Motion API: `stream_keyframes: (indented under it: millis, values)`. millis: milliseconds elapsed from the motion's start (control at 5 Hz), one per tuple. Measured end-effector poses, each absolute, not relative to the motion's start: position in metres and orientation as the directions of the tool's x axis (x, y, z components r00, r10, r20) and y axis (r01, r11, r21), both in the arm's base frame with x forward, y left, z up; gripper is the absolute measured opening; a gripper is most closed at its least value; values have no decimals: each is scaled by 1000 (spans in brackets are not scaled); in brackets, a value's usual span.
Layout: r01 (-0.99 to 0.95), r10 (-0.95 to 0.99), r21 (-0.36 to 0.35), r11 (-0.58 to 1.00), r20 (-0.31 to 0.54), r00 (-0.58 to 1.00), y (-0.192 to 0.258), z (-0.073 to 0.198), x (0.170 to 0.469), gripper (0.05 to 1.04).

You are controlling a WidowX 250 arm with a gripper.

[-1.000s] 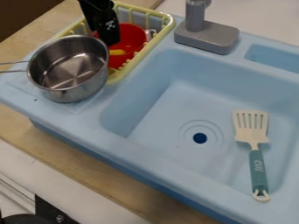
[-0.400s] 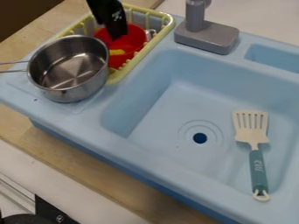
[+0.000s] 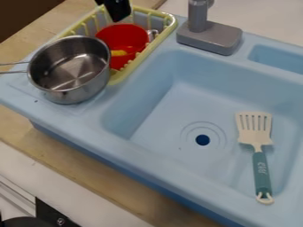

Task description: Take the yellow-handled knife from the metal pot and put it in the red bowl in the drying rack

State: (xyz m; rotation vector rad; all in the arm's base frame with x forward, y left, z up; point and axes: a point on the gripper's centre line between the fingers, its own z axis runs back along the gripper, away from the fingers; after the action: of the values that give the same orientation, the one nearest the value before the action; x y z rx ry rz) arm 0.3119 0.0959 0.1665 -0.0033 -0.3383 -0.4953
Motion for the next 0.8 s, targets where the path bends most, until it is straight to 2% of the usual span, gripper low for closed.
stream_keyframes:
  millis: [400, 600, 800]
  values:
    - [475, -478, 99, 875, 341, 810, 74, 182, 313, 999]
    - [429, -439, 103, 897, 303, 846, 64, 186, 307, 999]
    - [398, -411, 107, 911, 303, 860, 55, 197, 294, 999]
